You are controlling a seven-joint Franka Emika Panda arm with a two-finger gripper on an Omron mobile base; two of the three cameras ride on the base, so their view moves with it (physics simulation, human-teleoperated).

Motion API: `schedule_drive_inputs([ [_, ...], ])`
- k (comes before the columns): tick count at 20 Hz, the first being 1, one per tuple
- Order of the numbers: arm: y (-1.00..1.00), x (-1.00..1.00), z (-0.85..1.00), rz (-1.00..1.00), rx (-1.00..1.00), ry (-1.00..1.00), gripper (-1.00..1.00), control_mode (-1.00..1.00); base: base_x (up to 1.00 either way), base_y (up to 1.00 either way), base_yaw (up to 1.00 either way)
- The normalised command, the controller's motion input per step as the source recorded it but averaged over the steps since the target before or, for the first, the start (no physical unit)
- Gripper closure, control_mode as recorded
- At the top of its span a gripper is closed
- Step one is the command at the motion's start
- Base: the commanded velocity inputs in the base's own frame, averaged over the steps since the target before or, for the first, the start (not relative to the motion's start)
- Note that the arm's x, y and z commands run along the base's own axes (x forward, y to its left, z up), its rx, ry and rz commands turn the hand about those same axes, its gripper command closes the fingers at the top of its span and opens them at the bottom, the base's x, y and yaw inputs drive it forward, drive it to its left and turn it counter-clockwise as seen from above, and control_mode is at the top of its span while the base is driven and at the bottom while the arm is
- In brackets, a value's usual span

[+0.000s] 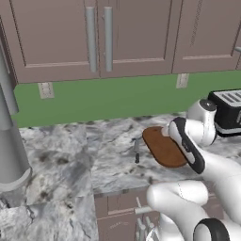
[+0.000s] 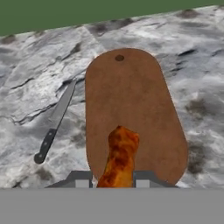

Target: Retrieve the chicken drumstick from the fridge and place it on the cutting board.

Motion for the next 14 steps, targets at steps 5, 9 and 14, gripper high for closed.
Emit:
schedule_drive_inputs([
  [5,-0.07,0.59,-0.4,0.0,0.0,0.01,1.0,-1.0,0.0,0.0,0.0],
  [9,0.0,0.7,-0.41,0.0,0.0,0.0,1.0,-1.0,0.0,0.0,0.0],
  [14,0.0,0.57,-0.35,0.0,0.0,0.0,-1.0,-1.0,0.0,0.0,0.0],
])
